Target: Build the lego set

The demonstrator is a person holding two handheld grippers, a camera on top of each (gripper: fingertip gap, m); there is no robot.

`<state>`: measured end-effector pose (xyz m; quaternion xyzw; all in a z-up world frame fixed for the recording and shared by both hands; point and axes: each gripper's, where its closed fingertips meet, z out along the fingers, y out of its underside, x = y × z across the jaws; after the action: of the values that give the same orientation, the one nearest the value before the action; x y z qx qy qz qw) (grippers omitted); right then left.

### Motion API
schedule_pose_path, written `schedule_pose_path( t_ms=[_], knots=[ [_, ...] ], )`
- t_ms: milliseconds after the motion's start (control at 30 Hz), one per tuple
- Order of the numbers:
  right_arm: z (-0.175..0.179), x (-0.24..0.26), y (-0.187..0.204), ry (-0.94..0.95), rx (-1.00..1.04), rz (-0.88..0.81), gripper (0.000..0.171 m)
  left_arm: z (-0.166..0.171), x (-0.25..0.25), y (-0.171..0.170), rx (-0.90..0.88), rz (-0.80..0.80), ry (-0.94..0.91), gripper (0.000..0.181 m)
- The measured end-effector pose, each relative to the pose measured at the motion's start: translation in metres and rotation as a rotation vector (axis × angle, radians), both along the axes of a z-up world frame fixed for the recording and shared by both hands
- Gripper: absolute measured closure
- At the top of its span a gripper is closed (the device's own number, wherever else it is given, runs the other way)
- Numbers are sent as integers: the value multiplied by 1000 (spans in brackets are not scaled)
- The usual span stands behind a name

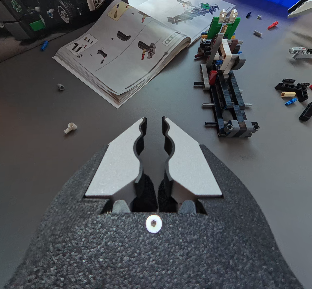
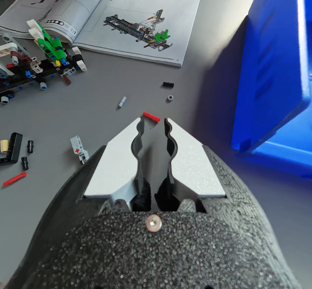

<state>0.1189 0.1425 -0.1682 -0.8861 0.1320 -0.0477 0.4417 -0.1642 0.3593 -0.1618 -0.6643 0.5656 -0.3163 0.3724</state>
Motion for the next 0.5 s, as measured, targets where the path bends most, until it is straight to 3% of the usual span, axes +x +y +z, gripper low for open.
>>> schedule_pose_path(
  t_ms=[233, 500],
  knots=[
    [-18, 7, 8, -113, -110, -37, 149, -1, 0, 0, -7, 2, 2, 164],
    [-20, 25, 19, -129, -130, -80, 168, -2, 0, 0, -6, -1, 9, 164]
  ],
)
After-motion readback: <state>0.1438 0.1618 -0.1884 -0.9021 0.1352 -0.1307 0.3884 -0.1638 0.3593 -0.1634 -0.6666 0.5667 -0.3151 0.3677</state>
